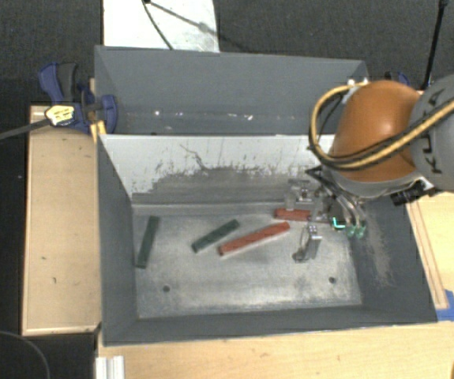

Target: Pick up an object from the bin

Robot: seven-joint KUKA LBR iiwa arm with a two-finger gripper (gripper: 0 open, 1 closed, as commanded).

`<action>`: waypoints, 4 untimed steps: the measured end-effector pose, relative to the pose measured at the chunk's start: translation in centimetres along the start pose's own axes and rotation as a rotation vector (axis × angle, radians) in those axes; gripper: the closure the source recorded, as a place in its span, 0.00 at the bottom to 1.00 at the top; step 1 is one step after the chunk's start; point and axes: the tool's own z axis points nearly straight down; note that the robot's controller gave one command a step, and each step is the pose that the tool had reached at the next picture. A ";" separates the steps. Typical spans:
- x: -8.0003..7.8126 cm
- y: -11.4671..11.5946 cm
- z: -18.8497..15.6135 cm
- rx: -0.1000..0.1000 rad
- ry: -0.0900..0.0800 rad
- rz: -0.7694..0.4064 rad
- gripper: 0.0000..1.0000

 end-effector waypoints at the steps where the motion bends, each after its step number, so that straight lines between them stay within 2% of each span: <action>1: -2.0 2.1 9.6 -0.001 -0.002 -0.012 0.00; 2: -2.2 2.0 9.1 0.000 -0.008 -0.011 1.00; 3: -2.2 2.0 9.2 0.000 -0.008 -0.011 0.00; 4: -2.2 2.0 9.1 0.000 -0.008 -0.011 1.00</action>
Offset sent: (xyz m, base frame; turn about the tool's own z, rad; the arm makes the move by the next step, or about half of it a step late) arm 0.0206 0.0189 -0.0924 -0.0096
